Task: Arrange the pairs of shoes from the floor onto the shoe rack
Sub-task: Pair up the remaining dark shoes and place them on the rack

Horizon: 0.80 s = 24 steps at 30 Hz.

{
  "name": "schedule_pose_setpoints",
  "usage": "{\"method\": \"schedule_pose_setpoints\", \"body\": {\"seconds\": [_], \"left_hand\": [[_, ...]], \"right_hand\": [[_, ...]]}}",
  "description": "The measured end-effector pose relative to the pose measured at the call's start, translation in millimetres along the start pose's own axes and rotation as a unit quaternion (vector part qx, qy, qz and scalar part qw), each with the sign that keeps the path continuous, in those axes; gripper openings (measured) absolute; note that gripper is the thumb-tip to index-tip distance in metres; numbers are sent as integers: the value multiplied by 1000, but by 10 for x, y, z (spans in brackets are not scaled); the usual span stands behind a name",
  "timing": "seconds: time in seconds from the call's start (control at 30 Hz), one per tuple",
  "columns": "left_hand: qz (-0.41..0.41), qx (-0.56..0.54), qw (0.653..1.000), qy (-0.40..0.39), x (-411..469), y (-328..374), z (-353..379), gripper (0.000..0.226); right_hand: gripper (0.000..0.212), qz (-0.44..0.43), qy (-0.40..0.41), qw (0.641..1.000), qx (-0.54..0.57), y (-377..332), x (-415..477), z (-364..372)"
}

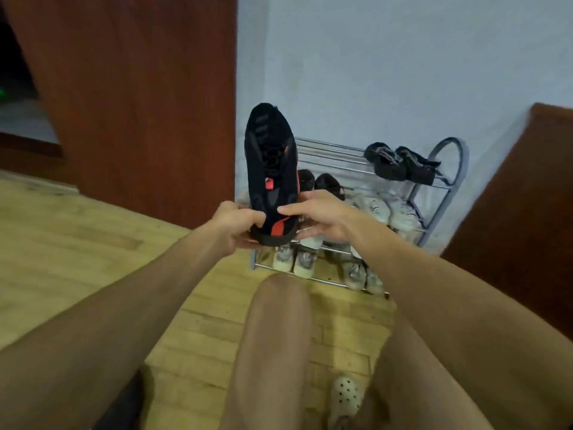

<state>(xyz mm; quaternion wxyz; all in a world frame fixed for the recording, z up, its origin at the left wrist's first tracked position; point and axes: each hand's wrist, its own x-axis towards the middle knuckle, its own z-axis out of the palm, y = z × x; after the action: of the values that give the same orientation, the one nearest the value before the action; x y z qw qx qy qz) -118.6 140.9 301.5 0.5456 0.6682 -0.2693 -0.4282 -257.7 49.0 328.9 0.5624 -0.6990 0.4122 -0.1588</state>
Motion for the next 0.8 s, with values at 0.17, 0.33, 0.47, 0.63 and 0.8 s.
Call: {"method": "schedule_pose_setpoints", "body": {"seconds": [0.17,0.33,0.47,0.63,0.8], "left_hand": [[-53,-59,996,37,42,-582,-731,18],[-112,-77,989,56,-22,-1412,-1351,31],[-195,-171,957,132,-149,-2232,-1789,27],[-290,-95,930,204,-394,-3231,-2086,11],[-368,82,894,241,-578,-3927,-2249,13]], "right_hand": [[37,43,-28,997,-62,26,375,931],[36,126,-32,990,-51,519,664,1842],[45,188,-13,982,-36,1159,816,2483],[51,255,-51,966,2,1827,829,2944],[34,226,-85,945,-220,2307,568,2923]]}}
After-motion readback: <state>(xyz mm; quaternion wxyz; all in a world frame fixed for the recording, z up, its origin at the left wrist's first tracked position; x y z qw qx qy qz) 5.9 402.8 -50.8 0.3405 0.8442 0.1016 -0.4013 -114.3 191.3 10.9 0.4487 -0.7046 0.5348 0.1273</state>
